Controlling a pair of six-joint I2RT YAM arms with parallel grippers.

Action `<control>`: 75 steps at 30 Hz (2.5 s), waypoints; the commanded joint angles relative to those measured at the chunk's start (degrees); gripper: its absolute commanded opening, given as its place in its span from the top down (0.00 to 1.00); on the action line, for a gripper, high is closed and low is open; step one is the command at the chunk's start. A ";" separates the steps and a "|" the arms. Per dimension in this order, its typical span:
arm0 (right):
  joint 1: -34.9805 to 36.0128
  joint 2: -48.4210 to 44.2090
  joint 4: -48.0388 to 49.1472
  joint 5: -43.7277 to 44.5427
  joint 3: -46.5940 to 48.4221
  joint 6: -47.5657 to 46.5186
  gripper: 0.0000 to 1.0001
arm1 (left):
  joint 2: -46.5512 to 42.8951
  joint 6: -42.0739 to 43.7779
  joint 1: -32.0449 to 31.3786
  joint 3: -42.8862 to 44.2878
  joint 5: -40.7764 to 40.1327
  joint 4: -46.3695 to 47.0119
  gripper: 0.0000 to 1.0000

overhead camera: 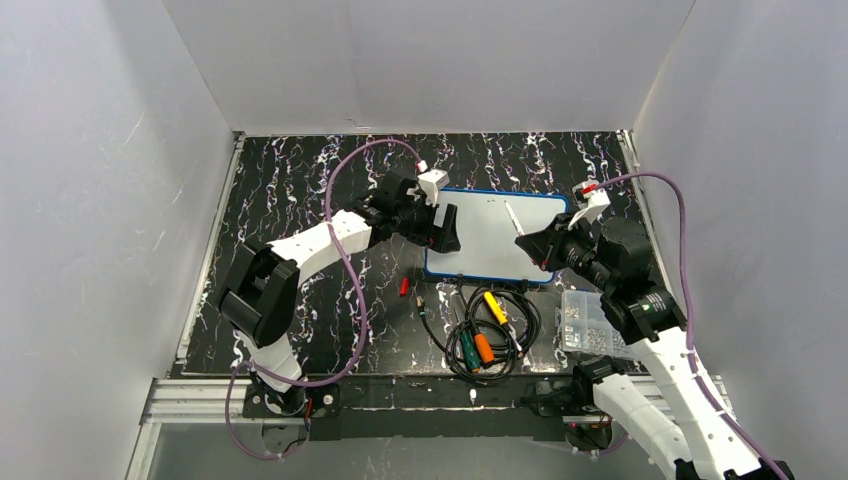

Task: Write a sentence on the whiteboard
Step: Move the whiteboard to the center of the board, then write a sentence on the whiteboard.

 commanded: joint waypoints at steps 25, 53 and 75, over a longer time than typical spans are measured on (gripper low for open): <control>-0.10 -1.84 0.66 0.31 1.23 -0.62 0.99 | -6.54 5.76 0.08 1.45 4.21 -7.47 0.02; 23.75 10.01 16.08 18.90 -5.25 3.80 0.99 | -3.42 10.53 18.45 7.91 29.71 -9.78 0.06; 24.78 4.43 16.81 18.38 -11.67 2.10 0.99 | 1.67 7.31 12.43 0.18 36.14 4.36 0.14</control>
